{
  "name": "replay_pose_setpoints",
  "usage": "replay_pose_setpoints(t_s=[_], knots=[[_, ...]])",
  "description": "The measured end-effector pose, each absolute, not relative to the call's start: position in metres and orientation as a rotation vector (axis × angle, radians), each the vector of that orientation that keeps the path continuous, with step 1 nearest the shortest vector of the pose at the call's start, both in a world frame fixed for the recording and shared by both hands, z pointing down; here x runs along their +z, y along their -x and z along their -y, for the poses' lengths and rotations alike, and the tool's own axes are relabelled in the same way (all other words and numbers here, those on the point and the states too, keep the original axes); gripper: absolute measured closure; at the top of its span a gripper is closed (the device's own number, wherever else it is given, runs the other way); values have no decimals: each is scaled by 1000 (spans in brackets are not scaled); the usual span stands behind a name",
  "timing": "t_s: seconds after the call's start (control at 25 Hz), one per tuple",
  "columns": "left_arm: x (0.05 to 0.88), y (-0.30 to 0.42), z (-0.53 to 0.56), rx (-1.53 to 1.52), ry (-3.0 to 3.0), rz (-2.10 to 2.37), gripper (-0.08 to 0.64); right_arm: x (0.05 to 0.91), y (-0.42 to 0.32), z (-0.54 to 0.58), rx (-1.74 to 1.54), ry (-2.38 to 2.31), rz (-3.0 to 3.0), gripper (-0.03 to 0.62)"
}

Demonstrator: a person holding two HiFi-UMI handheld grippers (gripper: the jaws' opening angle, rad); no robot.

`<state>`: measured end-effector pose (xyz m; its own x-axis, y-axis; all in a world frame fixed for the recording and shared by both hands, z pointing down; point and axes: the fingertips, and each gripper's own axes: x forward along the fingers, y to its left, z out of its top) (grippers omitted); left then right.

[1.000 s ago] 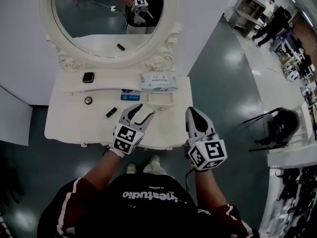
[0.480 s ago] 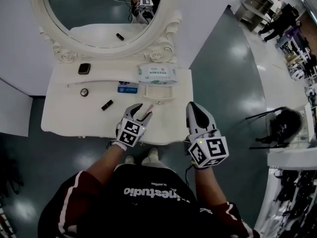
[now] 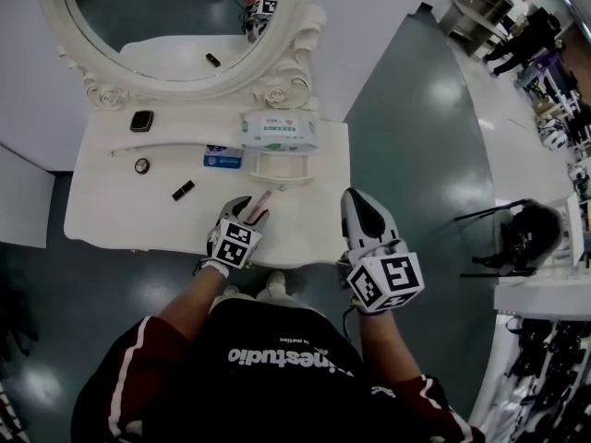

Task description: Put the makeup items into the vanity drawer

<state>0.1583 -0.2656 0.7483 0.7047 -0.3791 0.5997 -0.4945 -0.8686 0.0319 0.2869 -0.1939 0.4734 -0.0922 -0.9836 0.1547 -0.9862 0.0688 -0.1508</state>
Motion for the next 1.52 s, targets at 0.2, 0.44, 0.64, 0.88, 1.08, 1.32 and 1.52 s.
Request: replay_pose_setpoints(t_s=[0.2, 0.44, 0.64, 0.88, 1.08, 1.32, 1.52], knots=[[770, -162, 264, 951, -2661, 710, 354, 477, -297, 188, 358, -2109, 2283, 589], [785, -161, 267, 1054, -2618, 741, 354, 478, -305, 185, 356, -2113, 2282, 589], [784, -162, 265, 1083, -2598, 748, 357, 478, -309, 181, 373, -2127, 2279, 589], [786, -165, 261, 1123, -2583, 741, 511, 479, -309, 180, 385, -2139, 2282, 589], [786, -163, 262, 1117, -2578, 722, 512, 479, -308, 179, 387, -2147, 2285, 589], [767, -163, 265, 1068, -2632, 721, 512, 476, -305, 178, 379, -2161, 2286, 589], [746, -164, 267, 1030, -2680, 713, 512, 471, -300, 178, 368, -2166, 2291, 589]])
